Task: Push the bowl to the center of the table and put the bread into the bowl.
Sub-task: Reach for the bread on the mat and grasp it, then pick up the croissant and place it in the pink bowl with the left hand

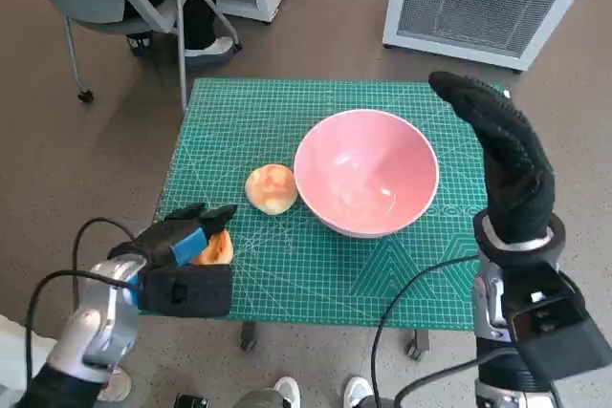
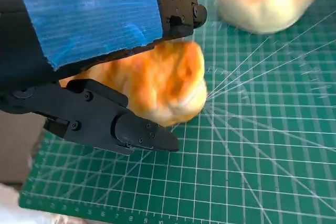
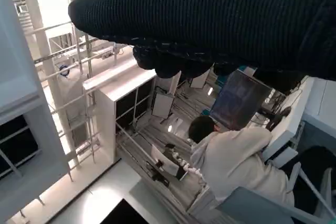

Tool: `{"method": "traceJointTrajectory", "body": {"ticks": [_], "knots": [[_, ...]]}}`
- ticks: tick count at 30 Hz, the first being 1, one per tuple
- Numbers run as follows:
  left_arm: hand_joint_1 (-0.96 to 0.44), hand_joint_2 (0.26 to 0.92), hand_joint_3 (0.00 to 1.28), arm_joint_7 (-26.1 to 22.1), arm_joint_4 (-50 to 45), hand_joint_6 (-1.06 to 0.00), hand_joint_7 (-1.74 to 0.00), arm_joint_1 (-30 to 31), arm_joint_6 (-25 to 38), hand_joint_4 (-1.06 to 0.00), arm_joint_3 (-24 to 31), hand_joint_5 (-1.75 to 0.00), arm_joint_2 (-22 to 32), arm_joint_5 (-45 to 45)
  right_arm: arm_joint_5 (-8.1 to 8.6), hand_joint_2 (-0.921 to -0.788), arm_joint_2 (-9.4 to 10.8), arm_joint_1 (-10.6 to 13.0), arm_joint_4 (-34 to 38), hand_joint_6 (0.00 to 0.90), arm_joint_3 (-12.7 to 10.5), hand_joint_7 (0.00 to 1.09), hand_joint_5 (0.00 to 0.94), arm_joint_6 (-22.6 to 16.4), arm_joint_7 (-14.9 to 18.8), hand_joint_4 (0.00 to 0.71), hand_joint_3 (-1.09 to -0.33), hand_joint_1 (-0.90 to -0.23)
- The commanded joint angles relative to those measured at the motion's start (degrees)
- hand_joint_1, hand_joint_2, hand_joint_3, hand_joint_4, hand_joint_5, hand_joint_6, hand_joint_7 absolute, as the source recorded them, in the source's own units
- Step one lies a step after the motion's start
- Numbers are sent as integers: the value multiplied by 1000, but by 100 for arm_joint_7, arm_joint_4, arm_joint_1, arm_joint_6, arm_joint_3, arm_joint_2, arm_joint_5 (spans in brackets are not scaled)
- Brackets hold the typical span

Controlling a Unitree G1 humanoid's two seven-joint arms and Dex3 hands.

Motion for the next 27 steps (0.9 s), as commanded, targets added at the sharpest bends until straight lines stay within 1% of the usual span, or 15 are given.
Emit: {"method": "traceJointTrajectory", "body": {"ticks": [1,2,3,4,6,7,8,9,10,13,16,19,27], "knots": [[-229,920,5,120,286,-359,-30,0,-55,-326,-94,-12,-45,65,-21,-921,-45,109,9,-1,11,714,3,31,49,294,-715,-564],[-218,920,5,178,321,-376,-32,3,-89,-345,-92,-12,-47,67,-27,-921,-46,105,15,-1,11,714,3,26,48,294,-715,-563],[-173,920,8,223,349,-449,-40,5,-117,-437,-92,-17,-47,66,-32,-921,-47,102,19,-1,11,714,3,22,46,294,-715,-563],[-157,920,9,286,376,-477,-41,12,-168,-471,-81,-17,-43,56,-37,-921,-47,97,27,-1,11,714,3,16,44,294,-715,-562],[-59,921,16,406,403,-625,-68,37,-288,-674,-40,-58,-21,10,-46,-921,-47,87,44,-1,12,714,3,6,41,294,-715,-561],[-26,921,19,471,401,-673,-80,51,-355,-742,-11,-76,-3,-12,-52,-921,-44,81,54,-1,14,714,3,1,38,294,-714,-561],[-20,921,35,514,401,-650,-288,58,-398,-734,7,-308,10,-27,-56,-921,-42,78,60,-1,15,714,3,-2,35,295,-714,-561],[-12,921,85,565,383,-586,-620,72,-447,-692,35,-679,26,-45,-67,-921,-37,73,58,-1,19,714,3,0,30,295,-714,-560],[-7,921,112,601,372,-558,-816,80,-483,-665,55,-921,37,-58,-74,-921,-34,70,56,-1,22,714,3,1,26,294,-714,-559],[-1,921,135,683,278,-543,-1035,104,-579,-633,149,-1209,78,-108,-85,-921,-25,55,69,-1,33,714,3,-3,24,294,-716,-558],[2,921,140,725,153,-555,-1089,115,-653,-613,257,-1316,118,-164,-69,-921,-22,41,98,-1,40,714,3,-14,36,294,-716,-561],[3,921,135,738,-52,-566,-1102,96,-705,-615,417,-1339,164,-240,-47,-921,-22,29,125,-1,47,714,3,-25,51,294,-714,-570],[4,921,94,716,-711,-584,-1120,-128,-683,-686,897,-1245,193,-453,3,-921,-20,5,148,-1,70,715,3,-38,77,294,-716,-565]]}}
